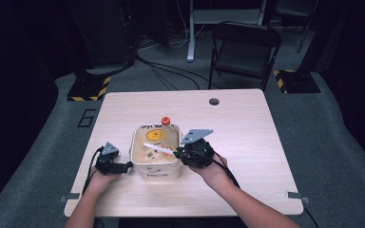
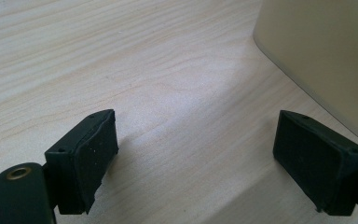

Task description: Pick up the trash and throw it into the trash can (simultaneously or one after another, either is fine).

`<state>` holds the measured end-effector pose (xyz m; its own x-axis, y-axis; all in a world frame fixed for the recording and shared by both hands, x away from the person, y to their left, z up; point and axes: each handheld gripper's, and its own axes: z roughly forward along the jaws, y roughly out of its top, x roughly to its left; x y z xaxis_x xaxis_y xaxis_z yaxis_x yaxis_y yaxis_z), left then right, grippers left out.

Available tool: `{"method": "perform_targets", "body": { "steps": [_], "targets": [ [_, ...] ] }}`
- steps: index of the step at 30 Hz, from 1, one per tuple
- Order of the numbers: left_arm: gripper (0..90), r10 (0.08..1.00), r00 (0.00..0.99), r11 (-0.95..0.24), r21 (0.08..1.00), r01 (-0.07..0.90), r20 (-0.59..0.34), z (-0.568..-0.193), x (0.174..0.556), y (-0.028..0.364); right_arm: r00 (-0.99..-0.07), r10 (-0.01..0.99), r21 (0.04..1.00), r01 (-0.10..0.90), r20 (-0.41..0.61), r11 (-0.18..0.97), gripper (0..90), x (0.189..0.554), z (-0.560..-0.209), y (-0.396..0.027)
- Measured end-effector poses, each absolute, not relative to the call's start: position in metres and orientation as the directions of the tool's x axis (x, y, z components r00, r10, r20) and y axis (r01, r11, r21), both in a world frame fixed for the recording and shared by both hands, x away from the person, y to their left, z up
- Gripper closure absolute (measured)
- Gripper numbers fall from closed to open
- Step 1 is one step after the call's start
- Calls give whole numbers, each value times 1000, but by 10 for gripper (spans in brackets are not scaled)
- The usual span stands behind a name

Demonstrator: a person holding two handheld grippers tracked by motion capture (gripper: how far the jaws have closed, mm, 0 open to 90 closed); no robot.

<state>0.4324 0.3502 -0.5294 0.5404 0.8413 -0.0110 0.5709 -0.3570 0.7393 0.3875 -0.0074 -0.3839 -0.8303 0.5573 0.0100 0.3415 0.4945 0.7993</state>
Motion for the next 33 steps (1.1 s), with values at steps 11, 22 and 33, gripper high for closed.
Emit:
{"method": "perform_targets", "body": {
  "steps": [11, 22, 33],
  "targets": [
    [136, 845, 535, -348, 743, 572, -16, -530, 432, 350, -817, 576, 844, 323, 21, 427, 578, 386, -369, -22],
    [136, 844, 535, -348, 743, 572, -16, -530, 431, 350, -786, 618, 867, 319, 16, 383, 508, 390, -362, -42],
    [136, 844, 536, -350, 742, 572, -15, -530, 431, 351, -742, 670, 879, 332, 19, 342, 484, 398, -359, -72]
  ]
}}
